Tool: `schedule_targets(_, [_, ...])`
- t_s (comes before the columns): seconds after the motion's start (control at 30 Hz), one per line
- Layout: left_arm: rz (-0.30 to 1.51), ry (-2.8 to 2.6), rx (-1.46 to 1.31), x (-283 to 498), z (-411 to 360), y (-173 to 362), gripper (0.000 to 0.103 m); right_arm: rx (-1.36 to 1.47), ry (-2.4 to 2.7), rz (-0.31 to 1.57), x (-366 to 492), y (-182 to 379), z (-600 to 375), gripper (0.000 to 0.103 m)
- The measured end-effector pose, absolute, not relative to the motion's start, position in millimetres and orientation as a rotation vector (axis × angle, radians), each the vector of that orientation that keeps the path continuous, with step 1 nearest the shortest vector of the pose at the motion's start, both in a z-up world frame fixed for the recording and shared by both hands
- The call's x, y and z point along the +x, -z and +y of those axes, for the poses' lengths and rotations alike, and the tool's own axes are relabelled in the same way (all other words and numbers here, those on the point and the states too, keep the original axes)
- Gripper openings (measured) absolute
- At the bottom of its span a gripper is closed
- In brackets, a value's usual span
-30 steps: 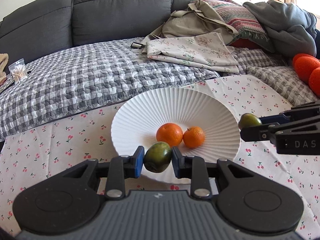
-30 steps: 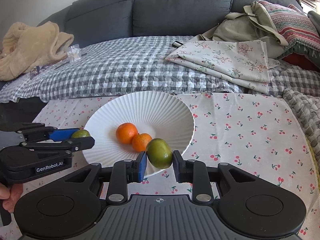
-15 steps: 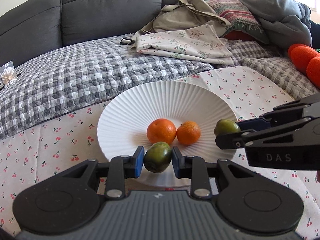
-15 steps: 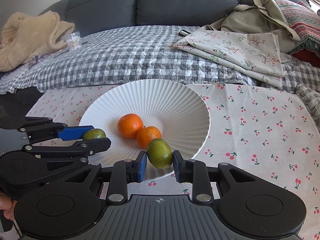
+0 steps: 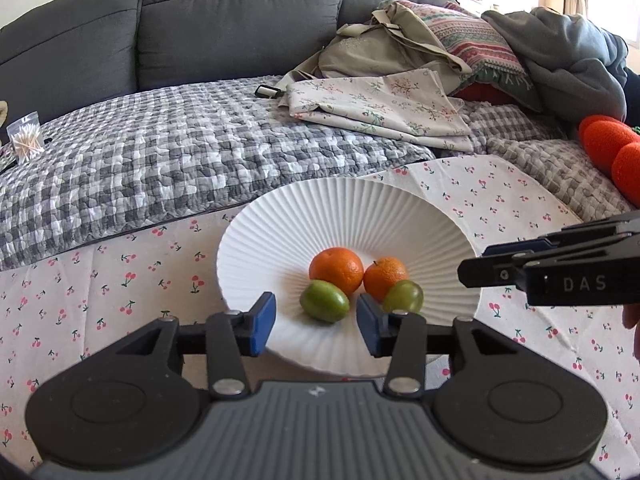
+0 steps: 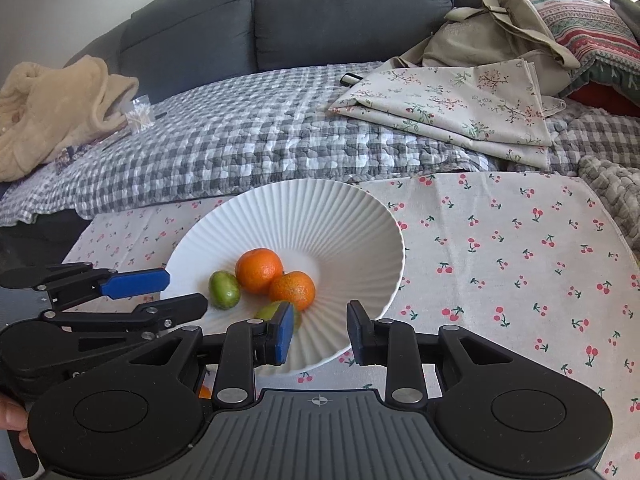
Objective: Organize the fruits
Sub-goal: 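Withdraw both open tools from the bowl toward the remaining fruit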
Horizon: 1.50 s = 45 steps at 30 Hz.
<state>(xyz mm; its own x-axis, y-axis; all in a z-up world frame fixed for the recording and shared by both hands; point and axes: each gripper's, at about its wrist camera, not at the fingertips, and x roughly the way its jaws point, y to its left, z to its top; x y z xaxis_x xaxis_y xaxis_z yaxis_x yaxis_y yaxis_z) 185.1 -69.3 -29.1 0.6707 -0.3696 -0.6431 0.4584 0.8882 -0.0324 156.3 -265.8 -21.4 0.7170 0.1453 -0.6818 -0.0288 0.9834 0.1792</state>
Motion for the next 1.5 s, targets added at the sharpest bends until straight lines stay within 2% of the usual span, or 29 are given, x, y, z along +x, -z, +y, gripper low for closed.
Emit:
schedule_targets(0.13, [0.705, 0.454, 0.086, 184.7, -60.9, 22.6, 0.044, 0.165, -0.088, 0.770, 153.7, 18.7, -267.4, 0.029])
schedule_targets(0.3, [0.713, 0.420, 0.053, 180.8, -51.5, 15.5, 0.049, 0.198, -0.070, 0.777, 148.5, 12.2, -268.6, 0.038])
schedule_targets(0.37, [0.726, 0.385, 0.044, 179.8, -46.6, 15.4, 0.055, 0.194, -0.060, 0.785, 145.7, 11.1, -266.4, 0.051])
schedule_targets(0.5, [0.760, 0.340, 0.013, 177.2, -35.1, 14.7, 0.056, 0.192, -0.067, 0.791, 138.2, 6.8, -260.6, 0.059])
schedule_targets(0.57, [0.759, 0.314, 0.022, 173.1, -32.0, 12.7, 0.060, 0.202, -0.068, 0.790, 133.8, 3.3, -259.2, 0.070])
schedule_targets(0.7, [0.755, 0.281, 0.051, 163.2, -29.7, 7.9, 0.065, 0.209, -0.078, 0.793, 123.3, -5.0, -254.8, 0.077])
schedule_targets(0.83, [0.760, 0.245, 0.055, 154.6, -25.6, 3.4, 0.081, 0.191, -0.081, 0.785, 110.2, -9.4, -251.6, 0.095])
schedule_targets(1.0, [0.786, 0.216, 0.025, 145.3, -15.2, -0.3, 0.088, 0.199, -0.085, 0.795, 96.5, -14.0, -254.0, 0.096])
schedule_targets(1.13, [0.773, 0.193, 0.051, 132.8, -9.8, -6.2, 0.100, 0.204, -0.103, 0.767, 84.1, -23.7, -252.6, 0.099])
schedule_targets(1.5, [0.844, 0.211, -0.022, 110.8, 16.5, -5.6, 0.102, 0.173, -0.175, 0.779, 47.7, -32.8, -223.4, 0.099])
